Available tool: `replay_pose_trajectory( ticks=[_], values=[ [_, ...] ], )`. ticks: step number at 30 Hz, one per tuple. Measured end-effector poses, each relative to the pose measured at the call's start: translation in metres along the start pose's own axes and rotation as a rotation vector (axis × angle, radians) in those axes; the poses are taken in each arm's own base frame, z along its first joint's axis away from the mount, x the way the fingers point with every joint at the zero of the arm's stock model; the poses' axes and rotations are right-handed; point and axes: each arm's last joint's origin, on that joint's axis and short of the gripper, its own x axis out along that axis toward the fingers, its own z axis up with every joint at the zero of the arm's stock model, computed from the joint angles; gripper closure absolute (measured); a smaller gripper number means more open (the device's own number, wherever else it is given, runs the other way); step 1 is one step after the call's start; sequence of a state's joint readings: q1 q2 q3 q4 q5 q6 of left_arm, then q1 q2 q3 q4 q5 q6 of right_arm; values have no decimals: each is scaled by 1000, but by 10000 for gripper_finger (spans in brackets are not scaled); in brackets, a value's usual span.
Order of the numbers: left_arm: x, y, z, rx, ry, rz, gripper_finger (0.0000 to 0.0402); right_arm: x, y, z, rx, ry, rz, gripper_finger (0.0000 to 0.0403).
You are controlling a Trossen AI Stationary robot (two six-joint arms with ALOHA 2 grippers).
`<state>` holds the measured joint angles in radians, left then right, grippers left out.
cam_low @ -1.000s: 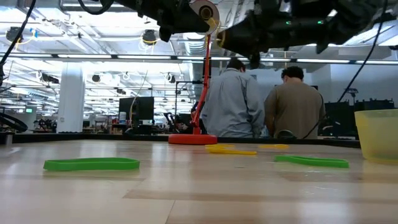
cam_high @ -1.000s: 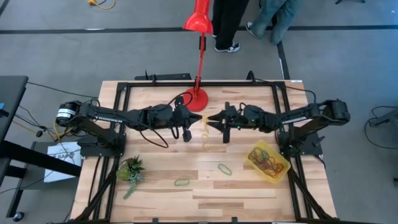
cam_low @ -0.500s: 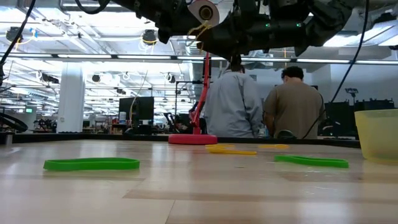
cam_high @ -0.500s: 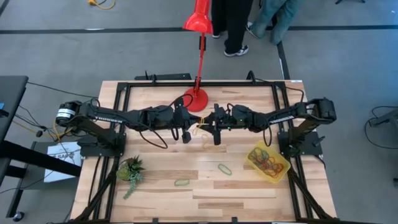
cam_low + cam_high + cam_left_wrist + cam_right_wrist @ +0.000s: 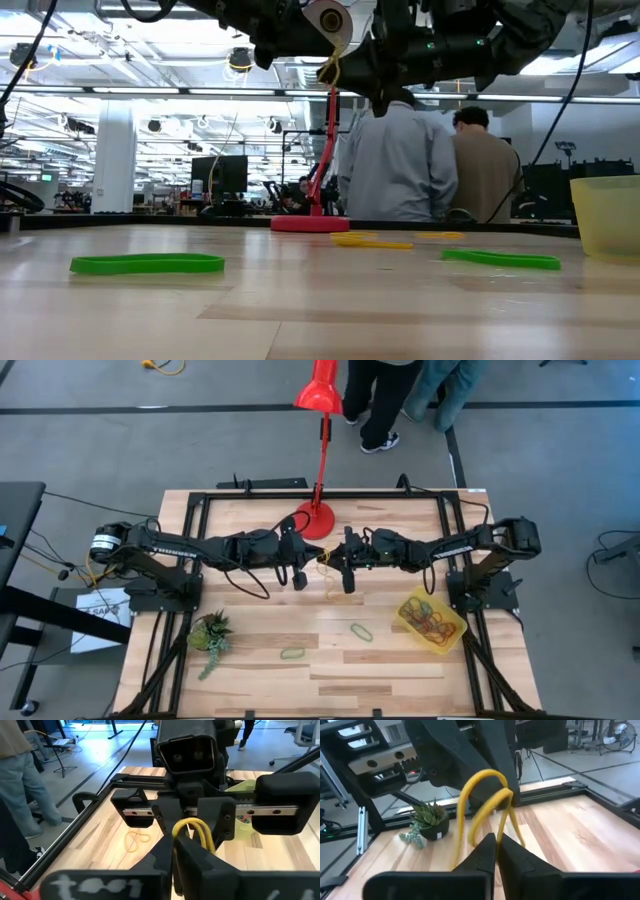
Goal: Pick and place rubber bands into bin
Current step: Put the yellow rubber band into the container
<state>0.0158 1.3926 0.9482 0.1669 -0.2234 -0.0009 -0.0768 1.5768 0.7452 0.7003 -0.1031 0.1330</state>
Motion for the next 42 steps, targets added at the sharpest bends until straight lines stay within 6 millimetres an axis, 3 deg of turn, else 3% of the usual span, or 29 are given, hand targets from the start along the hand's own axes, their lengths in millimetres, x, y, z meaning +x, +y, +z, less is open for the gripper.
replay_pose_trajectory(
  ticks=[14,22,29,37,42],
  values=[
    [0,1,-6,22,66,24,307,-2,-12,-7,10,76,-99,401],
    [-1,4,-12,19,125,124,292,-13,-13,-1,13,138,-154,401],
    [-1,4,-15,26,148,138,292,-56,14,14,64,321,-235,402],
    [-2,4,-15,50,150,136,292,-130,61,10,280,633,-220,402],
    [-2,4,-15,51,154,136,292,-178,83,4,457,737,-338,402]
  ],
)
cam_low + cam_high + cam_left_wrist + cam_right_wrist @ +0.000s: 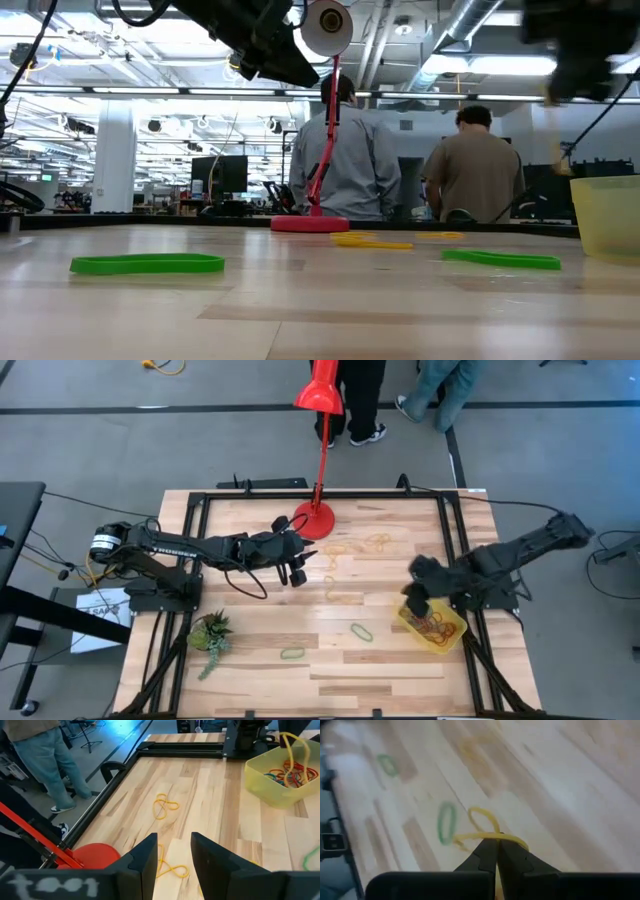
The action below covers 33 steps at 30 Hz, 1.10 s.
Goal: Pick and place rubber bands into bin
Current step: Put the yellow rubber band into the container
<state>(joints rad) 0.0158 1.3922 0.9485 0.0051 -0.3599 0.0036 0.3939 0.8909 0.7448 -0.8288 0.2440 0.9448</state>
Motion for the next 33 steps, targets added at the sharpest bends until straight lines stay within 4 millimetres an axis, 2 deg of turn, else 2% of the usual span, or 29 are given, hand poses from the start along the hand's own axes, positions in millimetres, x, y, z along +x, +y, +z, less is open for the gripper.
replay_pose_trajectory(
  ticks=[7,13,22,26,33],
  values=[
    [0,0,0,0,0,0,292,-19,-8,-49,219,184,-185,401],
    [0,0,0,15,-2,0,292,-22,-1,-71,235,249,-221,379],
    [0,0,1,16,-5,-1,292,-11,12,-85,313,358,-279,333],
    [0,0,1,48,-9,-1,292,-4,15,-88,254,352,-311,326],
    [0,0,1,32,-9,-2,292,11,17,-70,146,20,-324,326]
  ],
)
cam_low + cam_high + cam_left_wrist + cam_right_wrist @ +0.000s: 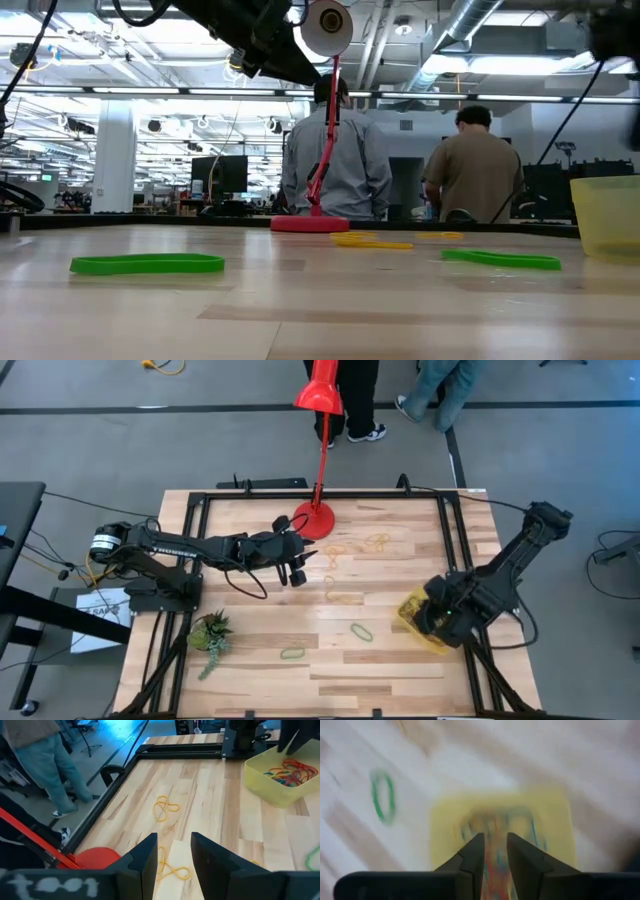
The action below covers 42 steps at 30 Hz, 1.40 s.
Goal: Pick and place rubber bands into bin
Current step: Put the yellow rubber band into the container
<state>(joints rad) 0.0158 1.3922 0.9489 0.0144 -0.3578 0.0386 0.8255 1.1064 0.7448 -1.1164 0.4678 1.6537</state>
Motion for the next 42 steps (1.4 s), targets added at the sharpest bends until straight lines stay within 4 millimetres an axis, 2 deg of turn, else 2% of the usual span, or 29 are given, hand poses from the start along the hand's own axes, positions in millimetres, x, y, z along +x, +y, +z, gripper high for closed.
replay_pose_trajectory(
  ticks=[7,12,15,18,22,25,27,31,36,42],
  values=[
    [0,-1,-7,-17,70,-22,292,6,9,29,-94,-435,3,326],
    [0,0,-4,-76,44,-19,292,11,16,47,-116,-547,-31,326],
    [9,-1,-5,-134,19,-14,292,15,18,56,-124,-564,-53,326],
    [30,-7,-10,-168,-14,-44,292,18,20,63,-129,-558,-63,326],
    [73,-18,-28,-190,-87,-105,292,20,20,70,-173,-568,-90,326],
    [105,-15,-34,-214,-92,-75,292,21,18,73,-198,-567,-113,326],
    [126,-9,-35,-216,-48,-31,292,22,17,75,-217,-566,-132,326],
    [158,5,-45,-227,163,53,292,24,15,80,-255,-562,-167,326],
    [182,12,-70,-258,338,94,292,27,12,85,-269,-548,-198,326],
    [194,7,-94,-268,402,91,292,30,9,90,-264,-509,-200,326]
  ],
)
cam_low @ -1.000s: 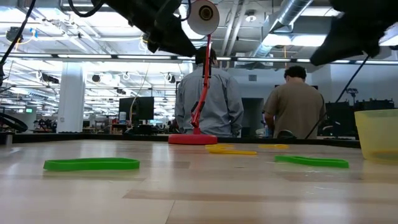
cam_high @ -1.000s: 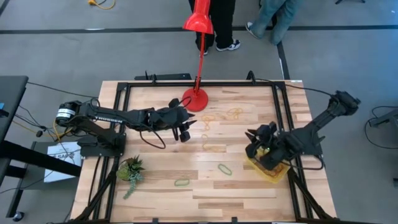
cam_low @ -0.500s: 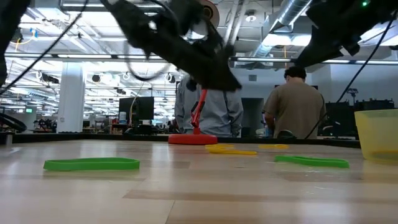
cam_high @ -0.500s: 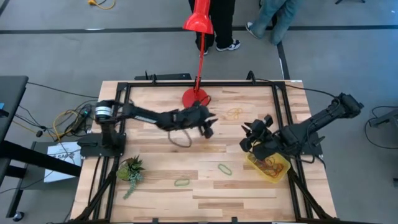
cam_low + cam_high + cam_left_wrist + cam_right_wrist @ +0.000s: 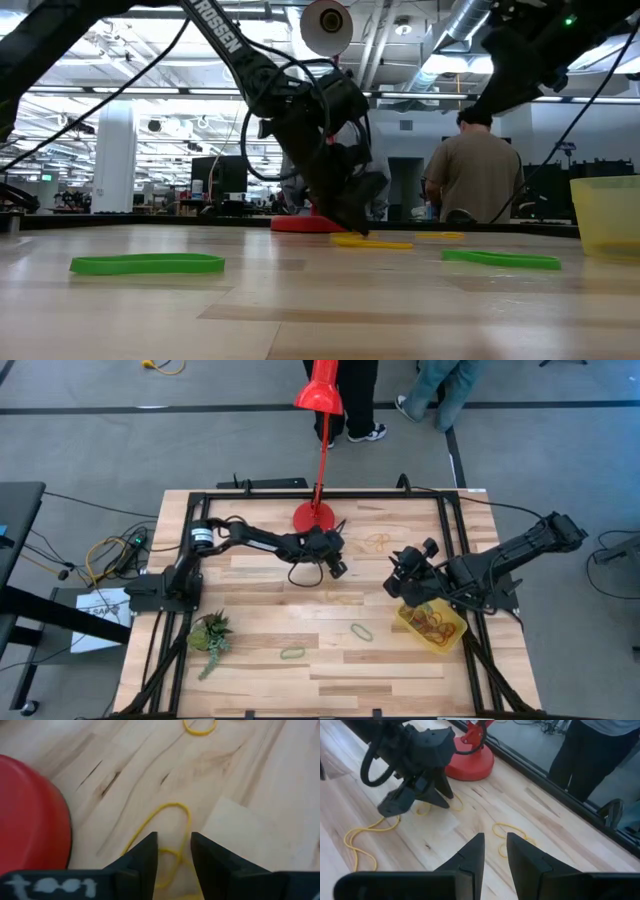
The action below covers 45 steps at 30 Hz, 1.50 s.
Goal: Pick and place rubber bands into bin
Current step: Put the yellow rubber band into the container
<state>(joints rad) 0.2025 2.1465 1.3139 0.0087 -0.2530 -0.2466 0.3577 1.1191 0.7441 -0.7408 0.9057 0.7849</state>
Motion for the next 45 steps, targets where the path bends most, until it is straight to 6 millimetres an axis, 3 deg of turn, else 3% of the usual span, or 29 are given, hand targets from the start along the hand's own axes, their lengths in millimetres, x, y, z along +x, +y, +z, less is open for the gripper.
replay_pose_trajectory(
  ticks=[6,12,14,17,21,28,36,45],
  values=[
    [3,0,-2,10,2,6,298,3,-1,2,22,9,3,326],
    [2,-1,-2,39,20,-32,387,5,-1,5,120,0,1,326],
    [-3,-2,1,32,23,-107,393,6,-2,6,135,2,-5,326],
    [-22,-9,14,31,10,-285,397,7,-2,6,140,14,1,326],
    [-69,-15,46,68,-93,-516,400,7,-1,6,120,39,37,326],
    [-143,-25,74,196,-251,-712,401,2,14,16,120,-18,202,326],
    [-159,-46,65,248,-227,-760,401,-9,48,33,12,-222,423,326],
    [-169,-62,62,275,-256,-769,401,7,60,33,-68,-210,483,326]
  ],
)
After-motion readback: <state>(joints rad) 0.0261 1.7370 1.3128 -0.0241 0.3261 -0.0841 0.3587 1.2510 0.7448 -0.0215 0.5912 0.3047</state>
